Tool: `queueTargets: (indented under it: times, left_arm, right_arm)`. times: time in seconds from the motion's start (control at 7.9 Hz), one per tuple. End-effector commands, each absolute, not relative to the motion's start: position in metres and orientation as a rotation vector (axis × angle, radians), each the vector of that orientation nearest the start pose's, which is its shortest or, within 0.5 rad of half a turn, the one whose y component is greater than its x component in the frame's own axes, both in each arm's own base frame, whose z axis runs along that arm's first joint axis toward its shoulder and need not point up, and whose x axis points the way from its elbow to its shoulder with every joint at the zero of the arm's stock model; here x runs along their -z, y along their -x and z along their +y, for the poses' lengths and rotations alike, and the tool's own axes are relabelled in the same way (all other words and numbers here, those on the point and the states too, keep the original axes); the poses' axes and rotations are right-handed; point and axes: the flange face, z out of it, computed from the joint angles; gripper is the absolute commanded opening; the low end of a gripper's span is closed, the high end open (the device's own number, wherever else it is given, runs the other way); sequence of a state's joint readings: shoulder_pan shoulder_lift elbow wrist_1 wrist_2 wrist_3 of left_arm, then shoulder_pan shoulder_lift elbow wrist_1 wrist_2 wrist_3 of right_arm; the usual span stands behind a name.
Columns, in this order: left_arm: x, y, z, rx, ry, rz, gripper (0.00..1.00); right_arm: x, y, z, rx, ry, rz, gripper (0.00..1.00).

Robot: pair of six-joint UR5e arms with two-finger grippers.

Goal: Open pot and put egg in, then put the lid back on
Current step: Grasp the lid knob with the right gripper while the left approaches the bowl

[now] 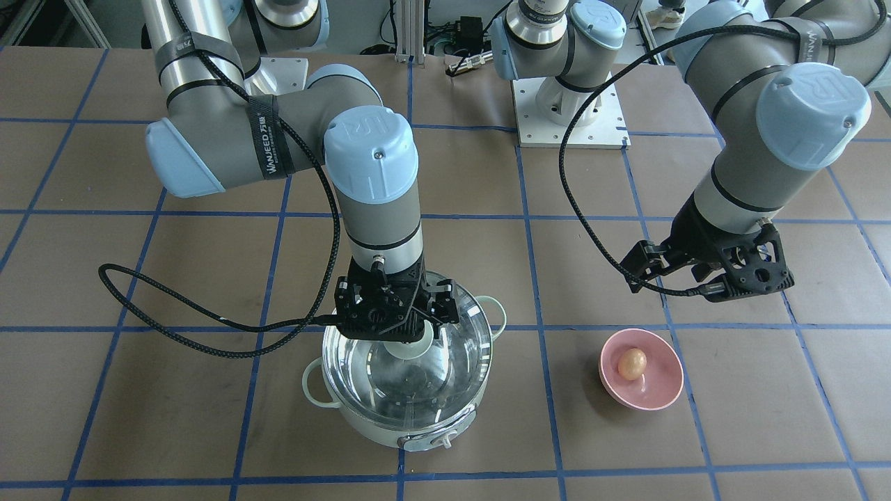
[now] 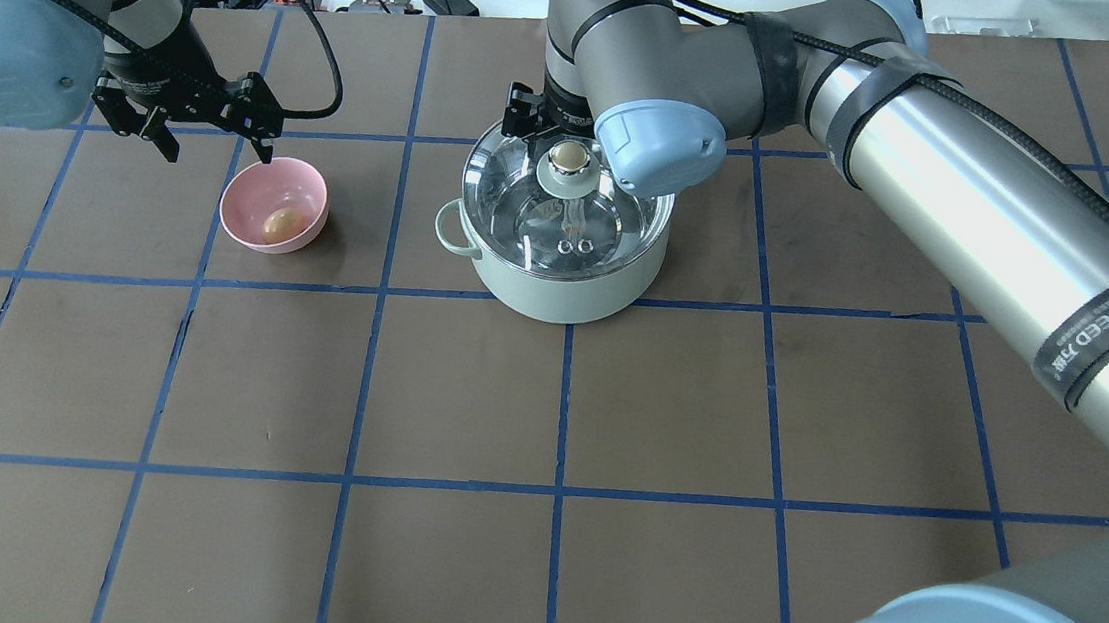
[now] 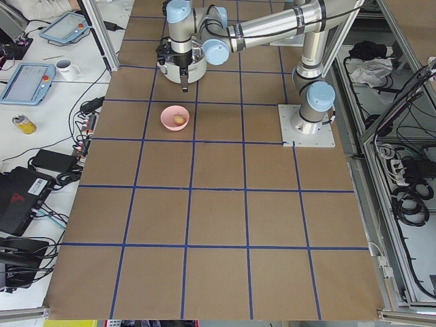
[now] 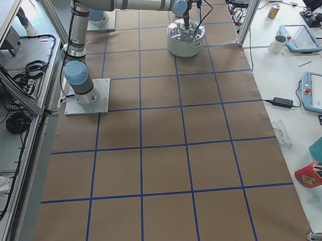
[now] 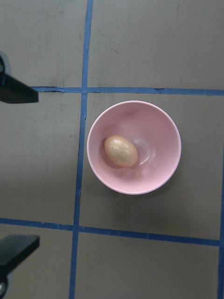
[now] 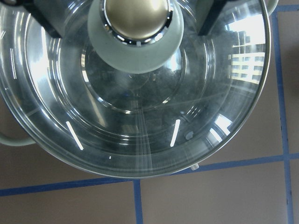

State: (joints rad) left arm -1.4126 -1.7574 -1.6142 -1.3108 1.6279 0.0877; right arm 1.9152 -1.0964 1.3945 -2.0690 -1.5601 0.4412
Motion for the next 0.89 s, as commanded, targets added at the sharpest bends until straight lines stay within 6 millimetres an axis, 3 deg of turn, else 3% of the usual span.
queueTargets:
  times: [0.0, 0.13, 0.25, 0.51, 0.63, 0.76]
  left_arm:
    - [-0.376, 0.039, -0.583, 0.053, -0.182, 3.093, 1.00]
    - [-0.361, 0.045, -0.588, 0.072, -0.210, 3.161, 1.00]
    - [-0.348, 0.043, -0.588, 0.063, -0.272, 3.154, 1.00]
    - [-0.328, 0.021, -0.605, 0.106, -0.446, 3.115, 1.00]
    - [-0.316, -0.015, -0.608, 0.084, -0.422, 3.132, 1.00]
    - [-0.303, -0.031, -0.611, 0.059, -0.425, 3.140, 1.00]
  right_arm:
    - [-0.347, -0.359, -0.602, 0.278, -0.147, 3.036, 0.40]
    - [-0.349, -0.359, -0.601, 0.278, -0.140, 3.037, 0.11]
    - [-0.351, -0.359, -0.601, 0.284, -0.120, 3.038, 0.00]
    - [-0.364, -0.358, -0.598, 0.309, -0.066, 3.034, 0.00]
    - [-0.384, -0.350, -0.594, 0.336, -0.021, 3.030, 0.00]
    - [-0.407, -0.337, -0.585, 0.322, 0.088, 3.045, 0.00]
